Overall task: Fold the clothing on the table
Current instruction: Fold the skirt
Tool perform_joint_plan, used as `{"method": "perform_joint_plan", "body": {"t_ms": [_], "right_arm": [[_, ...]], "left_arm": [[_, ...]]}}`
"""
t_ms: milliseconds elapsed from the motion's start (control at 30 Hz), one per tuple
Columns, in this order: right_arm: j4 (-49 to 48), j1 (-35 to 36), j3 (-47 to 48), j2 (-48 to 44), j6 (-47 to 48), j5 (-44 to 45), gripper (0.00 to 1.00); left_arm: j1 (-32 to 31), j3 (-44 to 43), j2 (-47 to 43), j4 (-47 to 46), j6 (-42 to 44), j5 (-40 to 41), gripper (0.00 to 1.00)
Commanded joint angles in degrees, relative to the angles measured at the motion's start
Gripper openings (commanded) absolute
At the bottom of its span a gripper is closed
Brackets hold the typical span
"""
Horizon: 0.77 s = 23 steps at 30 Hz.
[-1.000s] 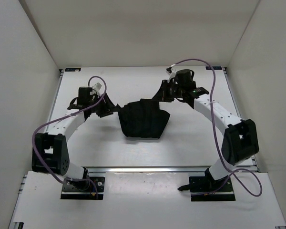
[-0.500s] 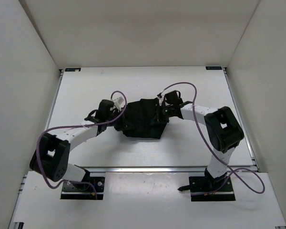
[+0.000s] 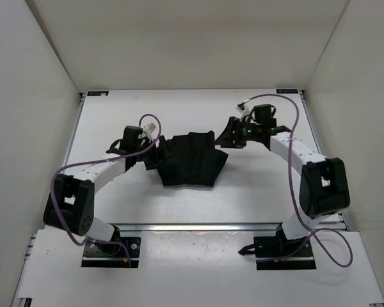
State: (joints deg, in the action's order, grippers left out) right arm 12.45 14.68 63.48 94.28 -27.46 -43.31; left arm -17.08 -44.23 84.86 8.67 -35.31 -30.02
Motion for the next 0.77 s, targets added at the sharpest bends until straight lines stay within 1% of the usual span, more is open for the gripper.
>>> {"method": "perform_joint_plan", "body": {"t_ms": [0, 33, 67, 100, 133, 167, 233, 267, 300, 333, 367, 400, 433, 467, 533, 600, 733], "right_arm": [[5.1, -4.5, 0.3, -7.7, 2.1, -3.1, 0.46], [7.7, -4.3, -0.1, -10.1, 3.3, 5.9, 0.44], [12.6, -3.6, 1.0, -11.2, 5.5, 16.8, 0.43], [16.5, -2.6, 1.6, -12.5, 7.1, 22.1, 0.46], [18.3, -1.0, 2.0, -13.7, 8.6, 32.7, 0.55], [22.1, -0.2, 2.6, -13.7, 9.7, 38.0, 0.65], [27.8, -0.7, 3.4, -13.5, 11.0, 40.8, 0.75], [28.5, -1.6, 4.3, -13.2, 11.0, 41.4, 0.79], [29.9, -1.4, 3.9, -12.5, 11.3, 42.1, 0.79], [30.6, -1.8, 4.5, -12.7, 11.4, 45.2, 0.79], [30.9, -0.7, 4.4, -12.8, 11.6, 48.1, 0.79], [30.0, -0.5, 3.6, -13.0, 11.8, 49.4, 0.83], [28.7, 0.0, 3.1, -13.3, 12.9, 50.9, 0.84], [28.0, -0.6, 2.7, -12.9, 12.9, 49.9, 0.85], [25.2, -2.4, 1.6, -13.2, 13.6, 47.4, 0.87], [25.3, -4.0, 2.4, -12.4, 14.2, 44.2, 0.87], [23.6, -0.5, 1.8, -11.4, 15.2, 45.0, 0.88]], "left_arm": [[-1.1, -8.7, -6.5, 12.2, 9.2, 2.5, 0.96], [-1.7, -11.5, -7.6, 15.2, 10.9, 7.7, 0.99], [-2.9, -14.1, -8.1, 20.5, 13.7, 13.5, 0.99], [-3.4, -14.8, -8.5, 24.6, 16.1, 15.9, 0.99], [-3.4, -16.3, -9.1, 26.0, 17.4, 20.0, 0.99], [-2.8, -16.5, -9.5, 28.4, 17.7, 23.1, 0.99], [-0.5, -16.2, -10.1, 31.0, 19.0, 23.7, 0.99], [0.8, -16.4, -10.4, 31.4, 19.7, 24.5, 0.99], [0.7, -16.7, -10.3, 32.7, 20.3, 25.4, 0.99], [0.3, -16.8, -10.7, 33.3, 20.1, 28.2, 0.98], [-0.6, -17.0, -10.9, 34.8, 20.5, 29.8, 0.98], [-2.0, -16.7, -11.2, 35.6, 21.1, 32.1, 0.99], [-2.6, -16.7, -11.7, 36.1, 21.6, 34.6, 0.99], [-3.1, -16.0, -12.2, 35.6, 21.0, 36.3, 0.98], [-3.7, -15.4, -12.1, 35.6, 20.0, 37.1, 0.99], [-3.2, -15.5, -12.1, 36.2, 18.6, 36.0, 0.99], [-3.7, -13.0, -13.0, 35.7, 16.1, 36.9, 0.99]]}}
